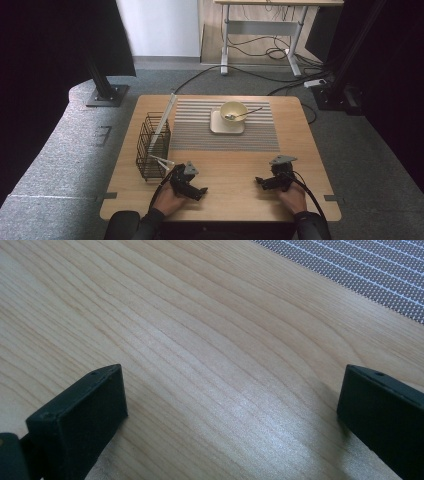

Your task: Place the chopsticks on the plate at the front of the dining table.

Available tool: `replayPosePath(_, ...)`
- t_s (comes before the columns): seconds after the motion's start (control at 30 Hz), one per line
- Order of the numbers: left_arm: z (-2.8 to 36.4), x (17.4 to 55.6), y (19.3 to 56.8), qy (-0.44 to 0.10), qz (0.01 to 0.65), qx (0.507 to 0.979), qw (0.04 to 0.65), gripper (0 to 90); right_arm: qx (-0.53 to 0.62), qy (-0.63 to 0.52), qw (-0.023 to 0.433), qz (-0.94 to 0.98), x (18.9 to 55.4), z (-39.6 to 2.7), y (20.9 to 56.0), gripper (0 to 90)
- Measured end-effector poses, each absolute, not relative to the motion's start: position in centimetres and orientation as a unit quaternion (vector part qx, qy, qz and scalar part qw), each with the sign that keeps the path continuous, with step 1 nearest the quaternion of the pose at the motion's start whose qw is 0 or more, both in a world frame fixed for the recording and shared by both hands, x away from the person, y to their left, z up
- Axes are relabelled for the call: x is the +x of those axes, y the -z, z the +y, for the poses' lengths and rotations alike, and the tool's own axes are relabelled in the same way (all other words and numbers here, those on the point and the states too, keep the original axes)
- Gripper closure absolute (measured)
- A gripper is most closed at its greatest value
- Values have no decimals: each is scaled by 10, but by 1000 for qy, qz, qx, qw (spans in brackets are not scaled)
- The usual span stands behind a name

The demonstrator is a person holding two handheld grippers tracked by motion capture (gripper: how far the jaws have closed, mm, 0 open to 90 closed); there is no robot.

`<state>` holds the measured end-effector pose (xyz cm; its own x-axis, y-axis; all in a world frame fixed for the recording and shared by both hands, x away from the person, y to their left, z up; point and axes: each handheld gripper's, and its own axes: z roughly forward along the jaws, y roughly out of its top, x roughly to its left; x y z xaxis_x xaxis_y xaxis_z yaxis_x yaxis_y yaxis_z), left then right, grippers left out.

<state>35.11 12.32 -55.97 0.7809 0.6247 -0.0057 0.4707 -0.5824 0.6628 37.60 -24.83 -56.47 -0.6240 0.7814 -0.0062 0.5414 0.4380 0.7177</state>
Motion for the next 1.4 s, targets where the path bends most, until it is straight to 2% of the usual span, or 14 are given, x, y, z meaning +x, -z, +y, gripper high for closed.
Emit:
replayPosePath(1.03, 122, 347, 560, -109, 298, 886, 337, 0, 392, -350, 168, 834, 377, -248, 564, 0)
replayPosePath(1.4, 120, 340, 560, -107, 295, 888, 337, 0, 392, -364, 151, 831, 371, -248, 549, 0)
